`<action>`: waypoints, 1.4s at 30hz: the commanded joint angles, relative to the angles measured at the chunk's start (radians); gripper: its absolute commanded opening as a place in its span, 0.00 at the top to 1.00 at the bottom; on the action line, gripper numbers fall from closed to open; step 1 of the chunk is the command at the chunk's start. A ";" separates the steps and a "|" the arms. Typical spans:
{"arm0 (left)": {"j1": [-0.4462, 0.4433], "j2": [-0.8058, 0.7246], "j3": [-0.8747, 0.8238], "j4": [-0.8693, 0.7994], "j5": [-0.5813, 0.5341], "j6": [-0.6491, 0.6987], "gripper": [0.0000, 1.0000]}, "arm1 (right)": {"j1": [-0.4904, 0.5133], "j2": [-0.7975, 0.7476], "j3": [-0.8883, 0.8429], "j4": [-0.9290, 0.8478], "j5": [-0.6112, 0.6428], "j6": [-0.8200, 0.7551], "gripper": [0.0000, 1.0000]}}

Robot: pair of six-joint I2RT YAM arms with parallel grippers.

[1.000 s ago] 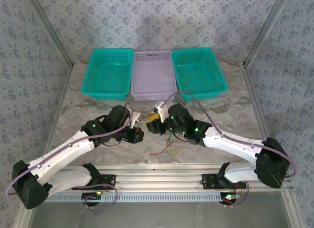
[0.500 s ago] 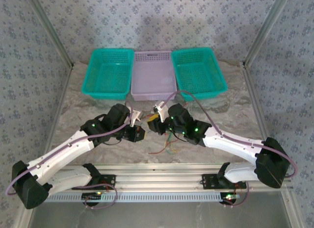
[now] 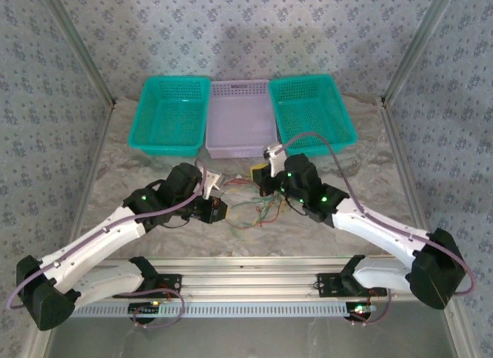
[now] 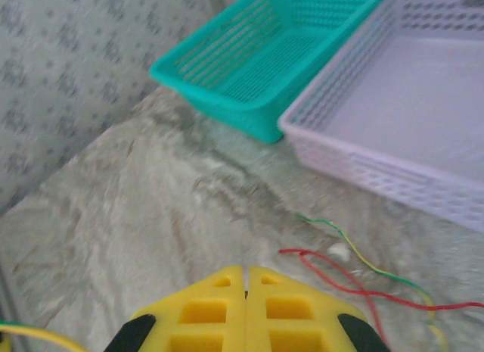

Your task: Untangle the cables

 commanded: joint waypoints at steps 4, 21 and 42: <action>-0.006 -0.041 0.072 -0.071 -0.018 0.071 1.00 | -0.130 -0.102 -0.028 -0.056 0.147 0.070 1.00; 0.040 -0.182 0.224 -0.372 -0.139 0.179 1.00 | -0.388 -0.341 -0.059 -0.296 0.384 0.246 1.00; 0.072 -0.201 0.202 -0.203 -0.078 0.193 1.00 | -0.220 -0.128 -0.011 -0.028 -0.354 0.391 0.42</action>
